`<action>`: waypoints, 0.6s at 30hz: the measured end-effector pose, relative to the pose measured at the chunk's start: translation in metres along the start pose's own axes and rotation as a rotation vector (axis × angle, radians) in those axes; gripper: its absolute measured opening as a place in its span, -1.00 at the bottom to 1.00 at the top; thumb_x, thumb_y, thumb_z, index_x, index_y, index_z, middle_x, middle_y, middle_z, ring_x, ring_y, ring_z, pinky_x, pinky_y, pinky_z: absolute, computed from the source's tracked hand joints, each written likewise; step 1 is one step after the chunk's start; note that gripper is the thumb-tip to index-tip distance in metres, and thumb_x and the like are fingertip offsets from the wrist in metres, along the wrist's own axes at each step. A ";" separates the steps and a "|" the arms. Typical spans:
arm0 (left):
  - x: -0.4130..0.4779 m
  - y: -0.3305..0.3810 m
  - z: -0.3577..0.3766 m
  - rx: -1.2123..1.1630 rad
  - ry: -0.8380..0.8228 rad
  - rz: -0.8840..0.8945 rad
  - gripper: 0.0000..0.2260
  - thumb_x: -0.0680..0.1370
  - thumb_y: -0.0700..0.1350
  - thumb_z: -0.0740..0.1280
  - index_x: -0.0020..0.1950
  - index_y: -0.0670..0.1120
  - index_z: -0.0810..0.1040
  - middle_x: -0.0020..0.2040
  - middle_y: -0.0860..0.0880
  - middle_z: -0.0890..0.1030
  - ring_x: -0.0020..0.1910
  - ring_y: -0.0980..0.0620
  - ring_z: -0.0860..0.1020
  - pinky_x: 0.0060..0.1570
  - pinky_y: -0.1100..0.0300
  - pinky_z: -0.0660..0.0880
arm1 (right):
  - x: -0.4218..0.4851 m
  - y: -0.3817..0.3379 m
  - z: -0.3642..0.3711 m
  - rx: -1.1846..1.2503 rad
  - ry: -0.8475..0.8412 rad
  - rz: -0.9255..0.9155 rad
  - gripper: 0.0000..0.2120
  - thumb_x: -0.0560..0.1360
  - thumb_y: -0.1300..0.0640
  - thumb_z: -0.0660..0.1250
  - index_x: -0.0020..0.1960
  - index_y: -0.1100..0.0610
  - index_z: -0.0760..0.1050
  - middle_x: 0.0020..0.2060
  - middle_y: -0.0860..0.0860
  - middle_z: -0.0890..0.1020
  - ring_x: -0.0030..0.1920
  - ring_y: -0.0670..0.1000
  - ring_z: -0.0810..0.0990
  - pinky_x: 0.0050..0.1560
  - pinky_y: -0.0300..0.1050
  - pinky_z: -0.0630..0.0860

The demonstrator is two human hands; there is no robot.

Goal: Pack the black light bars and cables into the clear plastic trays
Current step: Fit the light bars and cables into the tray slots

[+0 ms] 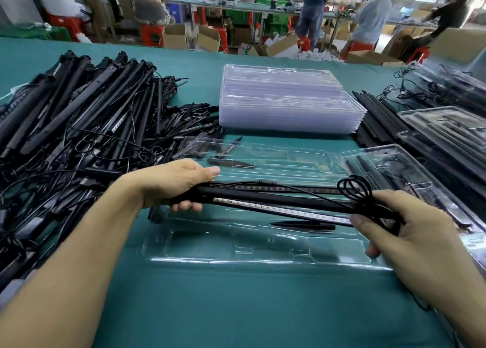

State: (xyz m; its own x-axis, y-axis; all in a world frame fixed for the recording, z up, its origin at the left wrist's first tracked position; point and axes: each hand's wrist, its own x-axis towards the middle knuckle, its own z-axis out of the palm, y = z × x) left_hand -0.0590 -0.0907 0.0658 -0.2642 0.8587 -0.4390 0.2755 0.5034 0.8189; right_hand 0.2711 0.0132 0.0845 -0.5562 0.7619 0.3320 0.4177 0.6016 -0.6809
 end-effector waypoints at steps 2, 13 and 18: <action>0.000 0.001 0.000 -0.013 -0.012 0.003 -0.58 0.59 0.26 0.18 -0.22 0.03 0.67 -0.42 -0.09 0.58 -0.61 0.15 0.39 -0.65 0.34 0.29 | 0.001 0.000 0.000 0.005 0.007 0.009 -0.74 0.43 0.25 0.48 -0.13 -0.11 0.57 -0.29 -0.21 0.60 -0.57 -0.16 0.53 -0.47 -0.45 0.36; 0.007 -0.007 -0.006 -0.077 -0.088 0.099 -0.49 0.34 0.42 0.33 -0.25 -0.04 0.63 -0.33 -0.05 0.56 -0.52 0.11 0.41 -0.57 0.30 0.33 | 0.006 -0.002 0.001 -0.014 0.082 -0.072 -0.71 0.40 0.33 0.49 -0.15 -0.07 0.57 -0.26 -0.07 0.62 -0.43 -0.20 0.61 -0.33 -0.49 0.39; 0.007 -0.009 -0.007 -0.034 -0.142 0.189 -0.49 0.21 0.47 0.47 -0.32 0.03 0.57 -0.37 0.04 0.48 -0.48 0.11 0.40 -0.50 0.30 0.33 | 0.005 0.002 0.006 -0.054 0.062 -0.044 -0.64 0.39 0.39 0.47 -0.17 -0.08 0.56 -0.29 -0.07 0.62 -0.40 -0.19 0.62 -0.30 -0.47 0.42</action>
State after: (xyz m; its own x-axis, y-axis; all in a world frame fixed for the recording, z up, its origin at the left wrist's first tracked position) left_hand -0.0703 -0.0897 0.0581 -0.0774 0.9433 -0.3228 0.2762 0.3314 0.9022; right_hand 0.2642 0.0171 0.0806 -0.5302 0.7468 0.4014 0.4332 0.6456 -0.6289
